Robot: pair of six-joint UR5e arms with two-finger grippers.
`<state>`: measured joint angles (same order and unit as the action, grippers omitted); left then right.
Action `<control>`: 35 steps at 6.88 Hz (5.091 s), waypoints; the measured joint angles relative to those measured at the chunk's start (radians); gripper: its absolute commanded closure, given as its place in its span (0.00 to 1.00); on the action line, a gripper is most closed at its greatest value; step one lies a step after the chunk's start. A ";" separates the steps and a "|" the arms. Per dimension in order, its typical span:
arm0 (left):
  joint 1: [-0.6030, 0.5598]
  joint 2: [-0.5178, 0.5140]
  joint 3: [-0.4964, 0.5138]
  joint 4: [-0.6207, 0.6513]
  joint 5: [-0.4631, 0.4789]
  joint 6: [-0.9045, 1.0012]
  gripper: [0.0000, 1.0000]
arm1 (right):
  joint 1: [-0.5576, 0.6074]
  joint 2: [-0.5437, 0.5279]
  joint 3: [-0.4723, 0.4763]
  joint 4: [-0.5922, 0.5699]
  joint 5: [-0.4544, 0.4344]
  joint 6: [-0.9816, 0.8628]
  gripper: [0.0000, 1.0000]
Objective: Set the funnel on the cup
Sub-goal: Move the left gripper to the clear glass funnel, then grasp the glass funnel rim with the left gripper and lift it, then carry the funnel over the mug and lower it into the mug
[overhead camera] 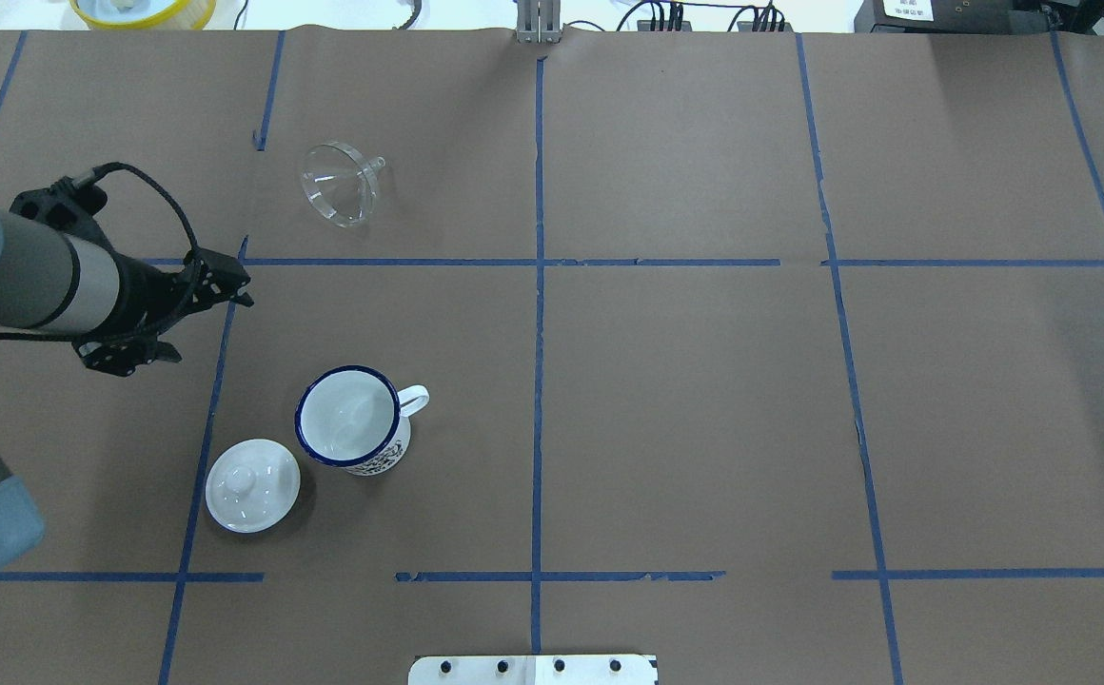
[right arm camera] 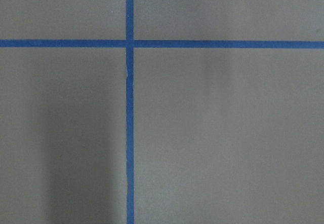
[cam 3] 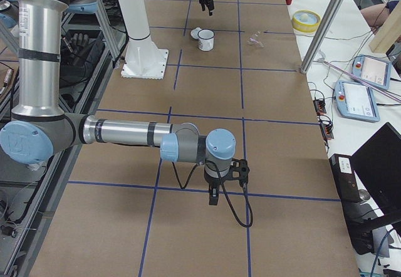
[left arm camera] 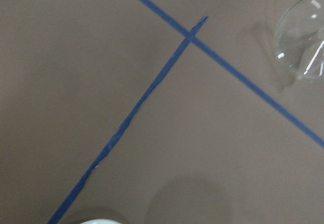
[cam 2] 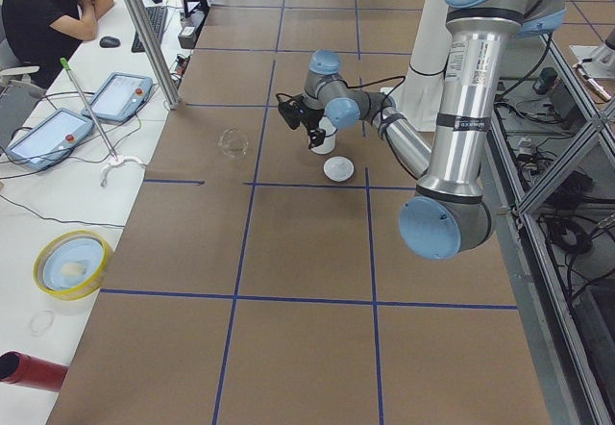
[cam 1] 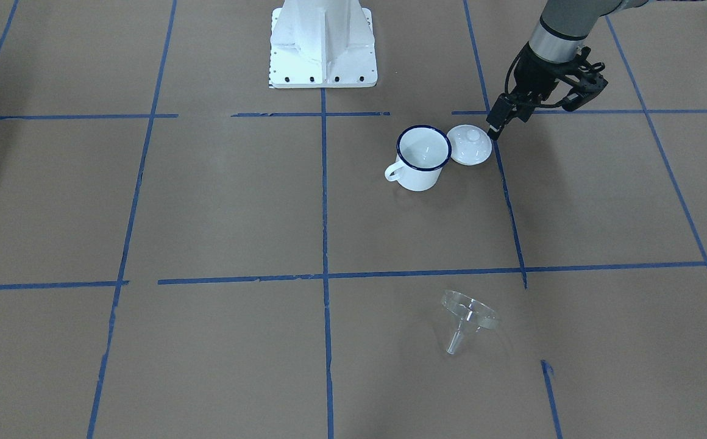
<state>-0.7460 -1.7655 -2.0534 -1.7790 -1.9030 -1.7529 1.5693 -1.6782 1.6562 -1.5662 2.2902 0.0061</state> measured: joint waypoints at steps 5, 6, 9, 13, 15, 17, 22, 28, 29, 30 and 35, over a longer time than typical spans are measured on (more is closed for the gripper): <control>-0.070 -0.175 0.449 -0.624 0.032 -0.326 0.00 | 0.000 0.000 0.000 0.000 0.000 0.000 0.00; -0.071 -0.202 0.499 -0.664 0.056 -0.339 0.00 | 0.000 0.000 0.000 0.000 0.000 0.000 0.00; -0.071 -0.293 0.655 -0.703 0.190 -0.360 0.02 | 0.000 0.000 0.000 0.000 0.000 0.000 0.00; -0.069 -0.342 0.778 -0.819 0.292 -0.445 0.07 | 0.000 0.000 0.000 0.000 0.000 0.000 0.00; -0.067 -0.362 0.838 -0.902 0.308 -0.455 0.17 | 0.000 0.000 0.000 0.000 0.000 0.000 0.00; -0.065 -0.369 0.871 -0.962 0.310 -0.458 0.34 | 0.000 0.000 0.000 0.000 0.000 0.000 0.00; -0.055 -0.380 0.914 -1.020 0.311 -0.480 0.85 | 0.000 0.000 0.000 0.000 0.000 0.000 0.00; -0.105 -0.381 0.813 -1.006 0.307 -0.494 1.00 | 0.000 0.000 0.000 0.000 0.000 0.000 0.00; -0.119 -0.381 0.760 -0.938 0.277 -0.491 1.00 | 0.000 0.000 0.000 0.000 0.000 0.000 0.00; -0.125 -0.382 0.692 -0.805 0.201 -0.484 1.00 | 0.000 0.000 0.000 0.000 0.000 0.000 0.00; -0.125 -0.421 0.271 0.168 -0.094 -0.481 1.00 | 0.000 0.000 0.000 0.000 0.000 0.000 0.00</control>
<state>-0.8707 -2.1868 -1.7828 -1.6110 -1.9966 -2.2337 1.5692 -1.6782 1.6562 -1.5662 2.2902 0.0062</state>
